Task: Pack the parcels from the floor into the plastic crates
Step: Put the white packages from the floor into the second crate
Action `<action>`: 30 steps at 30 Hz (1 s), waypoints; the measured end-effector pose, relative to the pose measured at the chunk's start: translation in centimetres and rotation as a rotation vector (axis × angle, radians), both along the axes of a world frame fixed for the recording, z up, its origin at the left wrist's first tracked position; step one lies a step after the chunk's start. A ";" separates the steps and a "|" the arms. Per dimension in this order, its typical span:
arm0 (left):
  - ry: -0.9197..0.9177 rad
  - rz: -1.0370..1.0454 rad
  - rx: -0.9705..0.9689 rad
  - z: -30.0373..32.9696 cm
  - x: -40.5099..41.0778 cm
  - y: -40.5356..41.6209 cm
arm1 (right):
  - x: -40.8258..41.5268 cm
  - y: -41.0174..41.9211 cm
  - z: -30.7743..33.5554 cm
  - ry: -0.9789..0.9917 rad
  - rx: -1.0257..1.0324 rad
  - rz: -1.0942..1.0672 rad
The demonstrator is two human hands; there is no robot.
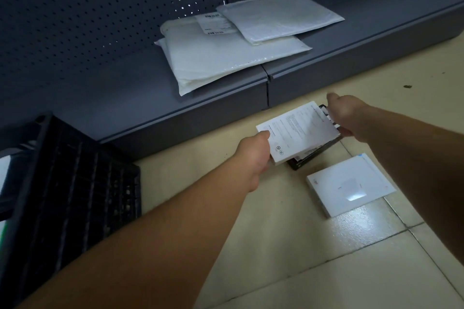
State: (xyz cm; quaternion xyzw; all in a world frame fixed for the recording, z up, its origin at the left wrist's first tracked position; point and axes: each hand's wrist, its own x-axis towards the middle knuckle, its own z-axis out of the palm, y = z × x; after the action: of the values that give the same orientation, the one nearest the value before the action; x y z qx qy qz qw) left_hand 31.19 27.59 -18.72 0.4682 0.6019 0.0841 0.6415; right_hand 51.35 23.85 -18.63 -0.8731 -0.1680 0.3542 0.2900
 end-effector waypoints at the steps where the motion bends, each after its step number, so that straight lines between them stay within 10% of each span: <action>1: 0.001 0.006 0.011 0.3 -0.6 0.3 | -0.3 0.4 0.4 -0.003 0.017 0.016; 30: -0.184 0.410 0.318 14.8 -18.9 6.6 | -18.3 7.6 14.7 0.315 0.560 0.055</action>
State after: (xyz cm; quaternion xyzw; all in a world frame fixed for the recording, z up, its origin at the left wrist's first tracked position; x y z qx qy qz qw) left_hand 12.33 34.21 -3.91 0.4218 0.6025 0.3479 0.5814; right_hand 33.05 31.49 -3.90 -0.6890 -0.2356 0.4325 0.5317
